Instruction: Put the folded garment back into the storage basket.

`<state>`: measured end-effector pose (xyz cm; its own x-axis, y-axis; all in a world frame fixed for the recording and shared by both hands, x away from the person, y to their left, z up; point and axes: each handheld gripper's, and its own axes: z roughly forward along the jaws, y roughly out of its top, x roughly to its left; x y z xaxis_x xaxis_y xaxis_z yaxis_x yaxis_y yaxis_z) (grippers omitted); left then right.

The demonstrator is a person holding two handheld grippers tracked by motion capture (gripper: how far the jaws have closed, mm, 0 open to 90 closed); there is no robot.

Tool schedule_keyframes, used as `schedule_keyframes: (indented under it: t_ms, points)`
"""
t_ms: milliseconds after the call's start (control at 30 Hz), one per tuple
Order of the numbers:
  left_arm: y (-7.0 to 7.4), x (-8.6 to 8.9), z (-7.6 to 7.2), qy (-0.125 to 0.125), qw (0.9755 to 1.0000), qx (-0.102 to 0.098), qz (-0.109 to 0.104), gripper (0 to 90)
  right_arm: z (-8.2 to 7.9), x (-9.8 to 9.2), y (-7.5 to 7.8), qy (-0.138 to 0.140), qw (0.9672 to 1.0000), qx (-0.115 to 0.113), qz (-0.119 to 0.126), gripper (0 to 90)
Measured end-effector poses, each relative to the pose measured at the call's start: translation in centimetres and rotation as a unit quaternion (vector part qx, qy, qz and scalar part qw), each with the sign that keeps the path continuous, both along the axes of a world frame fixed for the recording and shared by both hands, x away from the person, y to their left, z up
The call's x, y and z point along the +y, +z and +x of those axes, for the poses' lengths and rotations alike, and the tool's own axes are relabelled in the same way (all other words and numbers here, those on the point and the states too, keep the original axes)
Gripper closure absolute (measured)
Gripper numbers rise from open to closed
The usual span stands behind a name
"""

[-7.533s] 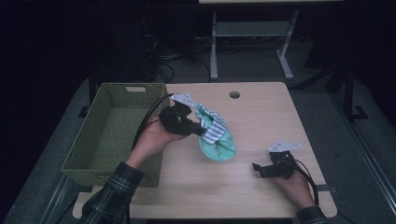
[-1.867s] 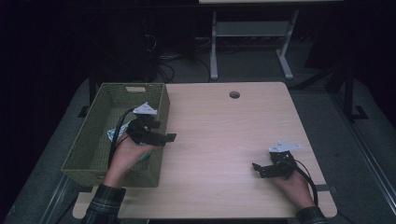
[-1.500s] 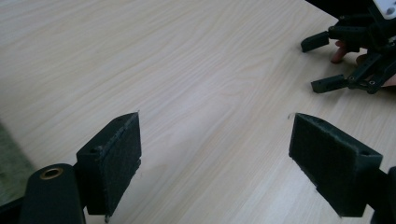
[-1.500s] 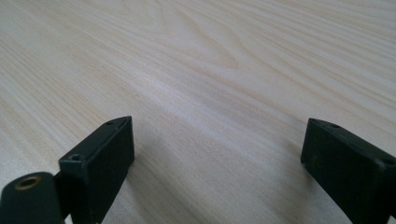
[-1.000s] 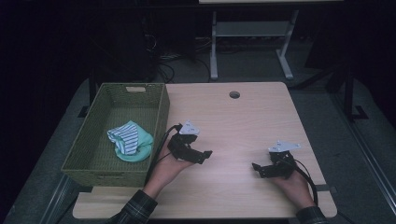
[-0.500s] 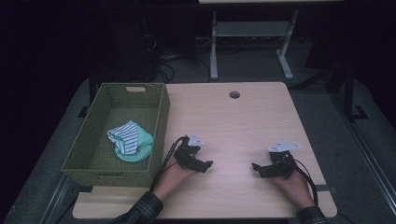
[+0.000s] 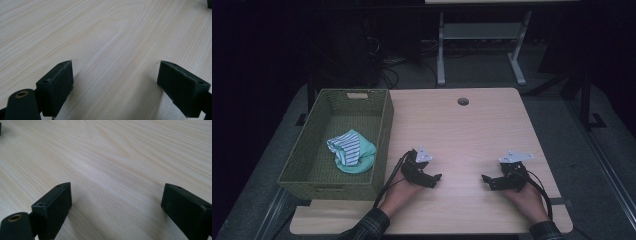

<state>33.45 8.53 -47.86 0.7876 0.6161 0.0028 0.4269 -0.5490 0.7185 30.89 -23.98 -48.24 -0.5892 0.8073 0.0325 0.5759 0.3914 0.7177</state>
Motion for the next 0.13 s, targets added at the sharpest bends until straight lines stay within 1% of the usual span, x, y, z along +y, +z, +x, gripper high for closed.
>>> schedule_keyframes:
  t_ms: [133]
  points:
    - [-0.03, -0.02, -0.01, 0.001, 1.0000, -0.001, -0.002, 12.6, 0.02, 0.01, 0.00, 0.000, 1.0000, 0.000, 0.000, 9.1]
